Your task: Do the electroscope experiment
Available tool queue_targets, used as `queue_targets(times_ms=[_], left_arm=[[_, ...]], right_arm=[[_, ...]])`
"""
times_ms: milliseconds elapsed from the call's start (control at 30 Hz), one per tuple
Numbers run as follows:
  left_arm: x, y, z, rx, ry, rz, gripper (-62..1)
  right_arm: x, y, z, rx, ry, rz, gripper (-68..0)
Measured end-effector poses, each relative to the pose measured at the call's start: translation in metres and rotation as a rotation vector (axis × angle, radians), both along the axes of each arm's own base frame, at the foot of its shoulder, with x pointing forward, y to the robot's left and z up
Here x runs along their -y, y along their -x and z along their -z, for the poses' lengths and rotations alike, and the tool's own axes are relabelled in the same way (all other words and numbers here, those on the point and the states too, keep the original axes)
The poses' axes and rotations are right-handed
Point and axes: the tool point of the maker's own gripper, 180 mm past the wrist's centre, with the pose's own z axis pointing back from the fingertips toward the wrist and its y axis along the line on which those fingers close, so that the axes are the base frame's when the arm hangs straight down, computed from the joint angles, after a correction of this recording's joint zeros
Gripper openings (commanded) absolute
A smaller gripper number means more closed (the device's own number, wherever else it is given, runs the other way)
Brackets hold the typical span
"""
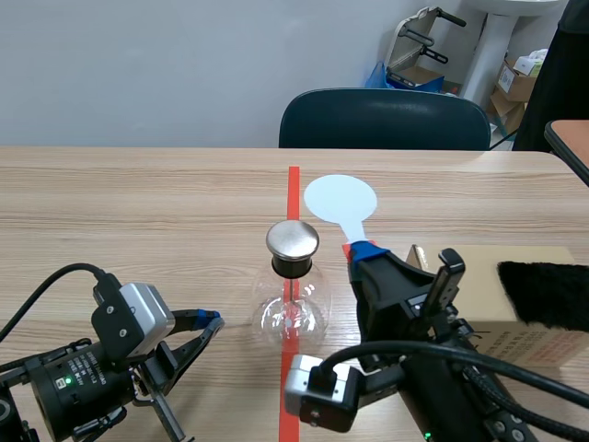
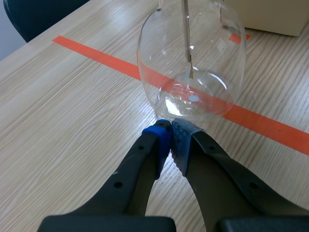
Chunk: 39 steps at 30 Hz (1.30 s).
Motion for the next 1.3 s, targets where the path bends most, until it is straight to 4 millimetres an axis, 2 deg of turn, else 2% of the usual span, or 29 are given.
queue_targets(times_ms=[300,633,1067,1300], left_arm=[[0.006,-0.001,-0.001,0.002,0.013,0.000,-58.2],[0.011,-0.006,-0.003,0.021,-0.009,0.021,-58.2],[0.014,-0.003,-0.002,0.014,-0.013,0.046,-58.2],[0.014,-0.002,-0.001,0.013,-0.013,0.047,-58.2]], right_arm=[[-0.034,0.024,0.001,0.005,0.015,-0.229,-65.8],[-0.050,0.040,0.002,0.008,0.024,-0.356,-65.8],[-0.048,0.038,0.001,0.004,0.014,-0.346,-65.8],[-0.029,0.020,0.000,0.001,0.006,-0.201,-65.8]])
